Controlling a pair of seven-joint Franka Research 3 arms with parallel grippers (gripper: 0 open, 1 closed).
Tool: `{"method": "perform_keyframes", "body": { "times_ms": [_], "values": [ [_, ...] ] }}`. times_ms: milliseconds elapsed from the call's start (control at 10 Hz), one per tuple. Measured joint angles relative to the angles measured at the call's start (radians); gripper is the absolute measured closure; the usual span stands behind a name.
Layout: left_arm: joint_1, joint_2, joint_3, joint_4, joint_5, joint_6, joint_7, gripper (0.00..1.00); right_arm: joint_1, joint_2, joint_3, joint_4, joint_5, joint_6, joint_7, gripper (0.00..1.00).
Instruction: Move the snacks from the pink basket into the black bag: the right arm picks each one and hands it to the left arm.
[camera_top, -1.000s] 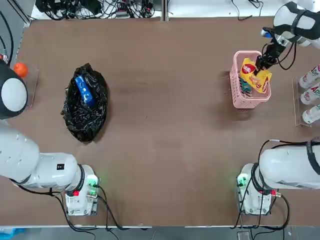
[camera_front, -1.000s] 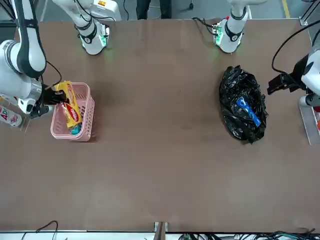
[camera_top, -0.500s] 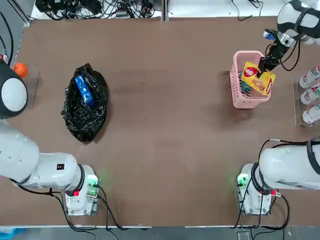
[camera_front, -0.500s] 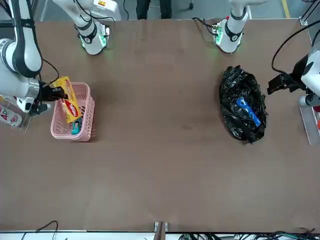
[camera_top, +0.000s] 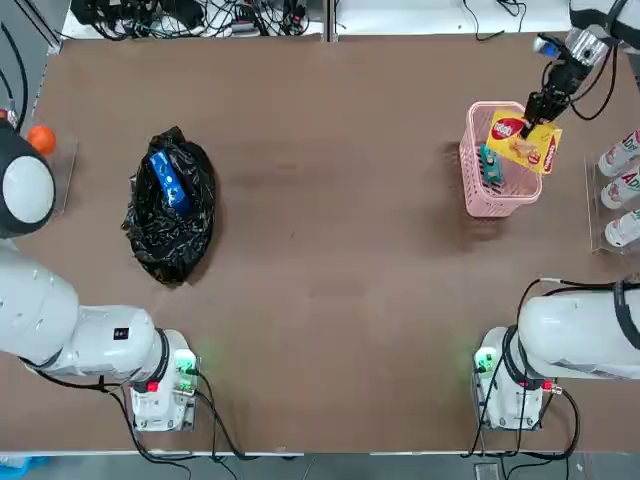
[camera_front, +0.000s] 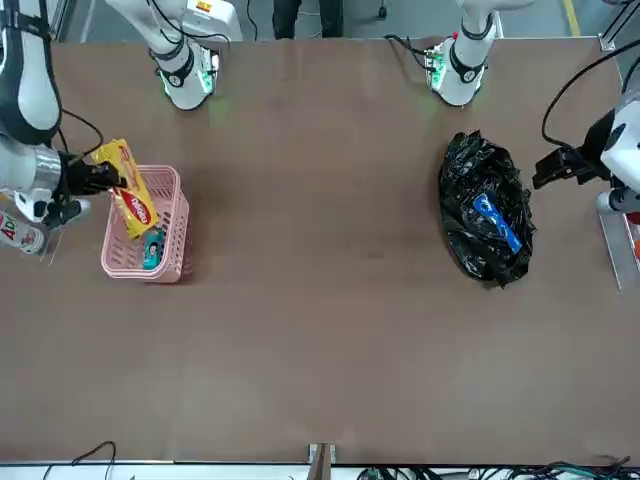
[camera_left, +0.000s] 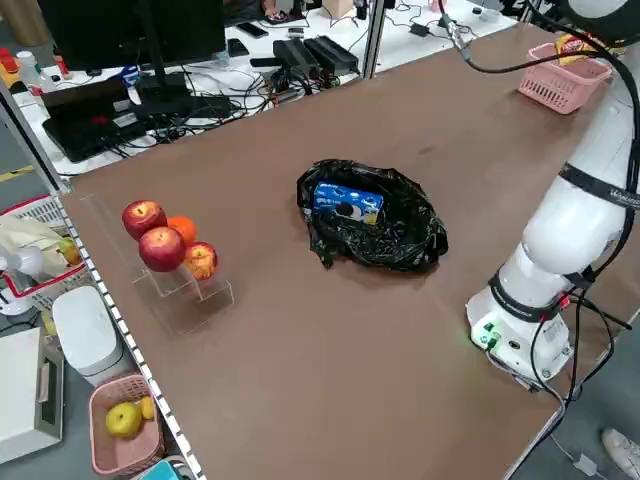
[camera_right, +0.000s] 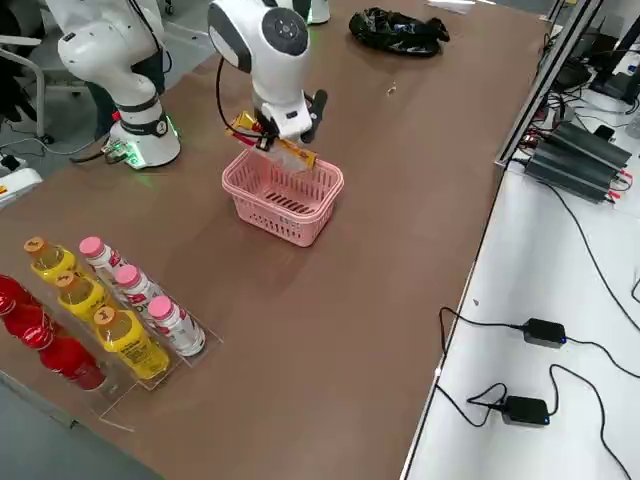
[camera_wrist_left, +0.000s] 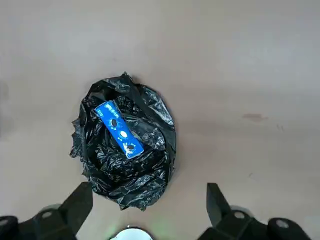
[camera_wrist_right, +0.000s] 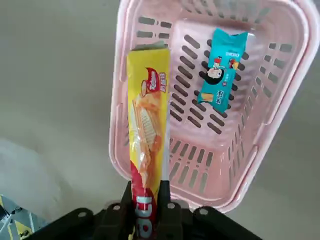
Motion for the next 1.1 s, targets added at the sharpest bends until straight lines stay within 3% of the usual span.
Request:
{"method": "perform_keyframes", "body": {
  "times_ms": [500,800,1100],
  "values": [
    [0.01,0.049,0.005,-0.001,-0.166,0.082,-0.043,0.0,0.094,0.004,0.012,0.043,0.178,-0.059,0.022,0.78],
    [0.008,0.088,0.005,-0.002,-0.254,0.155,-0.127,0.0,0.192,0.019,0.016,0.066,0.33,-0.068,0.082,0.78],
    [0.019,0.107,0.005,-0.01,-0.324,0.181,-0.151,0.0,0.288,0.068,0.017,0.138,0.506,-0.067,0.123,0.78]
  ]
}}
